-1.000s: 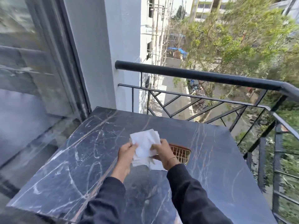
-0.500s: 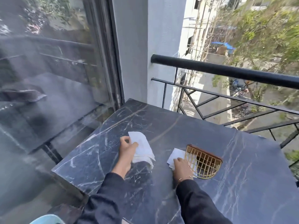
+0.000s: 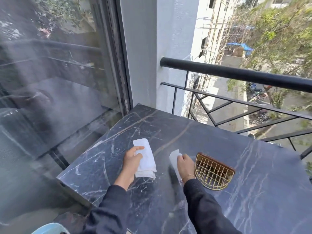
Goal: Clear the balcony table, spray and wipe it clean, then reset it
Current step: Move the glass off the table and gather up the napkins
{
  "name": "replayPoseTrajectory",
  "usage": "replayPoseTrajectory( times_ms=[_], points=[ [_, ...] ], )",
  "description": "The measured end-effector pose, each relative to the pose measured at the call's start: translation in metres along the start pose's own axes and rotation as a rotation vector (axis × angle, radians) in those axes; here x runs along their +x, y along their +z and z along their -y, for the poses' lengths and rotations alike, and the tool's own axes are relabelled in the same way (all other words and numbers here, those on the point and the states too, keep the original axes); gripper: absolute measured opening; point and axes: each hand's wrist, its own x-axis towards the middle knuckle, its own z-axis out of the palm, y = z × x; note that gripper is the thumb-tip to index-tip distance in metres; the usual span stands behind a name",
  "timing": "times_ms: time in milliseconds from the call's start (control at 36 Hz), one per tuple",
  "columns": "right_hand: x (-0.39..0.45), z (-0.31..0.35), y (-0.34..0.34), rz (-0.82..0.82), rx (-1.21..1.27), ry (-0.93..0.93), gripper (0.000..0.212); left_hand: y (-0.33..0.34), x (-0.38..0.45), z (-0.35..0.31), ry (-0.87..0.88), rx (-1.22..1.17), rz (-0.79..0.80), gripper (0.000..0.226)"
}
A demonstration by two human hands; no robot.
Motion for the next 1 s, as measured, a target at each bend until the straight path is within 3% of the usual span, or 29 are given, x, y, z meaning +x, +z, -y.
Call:
replayPoseTrajectory(
  times_ms=[111, 222, 306, 361, 444, 639, 750, 833, 917, 1000],
  points=[
    [-0.003, 0.034, -0.002, 0.073, 0.436, -0.040, 0.027, -0.003, 0.000, 0.002, -0.019, -0.039, -0.005, 0.033],
    [-0.006, 0.063, -0.003, 0.256, 0.515, -0.107, 0.018, -0.008, 0.004, 0.002, -0.055, -0.123, -0.022, 0.020],
    [-0.010, 0.074, -0.001, 0.401, 0.587, -0.042, 0.027, -0.009, 0.003, -0.002, -0.127, -0.207, 0.007, 0.035],
    [-0.013, 0.076, 0.004, 0.420, 0.589, -0.019, 0.025, -0.012, -0.001, -0.005, -0.153, -0.288, 0.052, 0.052],
    [-0.016, 0.072, 0.015, 0.360, 0.503, -0.030, 0.022, -0.016, -0.005, -0.012, -0.188, -0.377, 0.144, 0.054],
    [-0.024, 0.041, 0.018, 0.186, 0.424, -0.012, 0.020, -0.018, -0.010, -0.005, -0.109, -0.375, 0.258, 0.015],
    [-0.025, 0.018, 0.013, 0.419, 0.419, 0.144, 0.053, -0.016, -0.015, 0.002, -0.106, -0.350, 0.280, 0.013],
    [-0.025, 0.001, 0.013, 0.529, 0.530, 0.218, 0.063, -0.014, -0.018, 0.007, -0.075, -0.264, 0.266, 0.024],
    [-0.035, -0.003, 0.010, 0.486, 0.517, 0.111, 0.068, -0.012, -0.024, 0.011, 0.017, -0.201, 0.242, 0.052],
    [-0.035, -0.007, 0.008, 0.404, 0.490, -0.066, 0.053, -0.010, -0.031, 0.018, 0.120, -0.115, 0.219, 0.046]
  ],
)
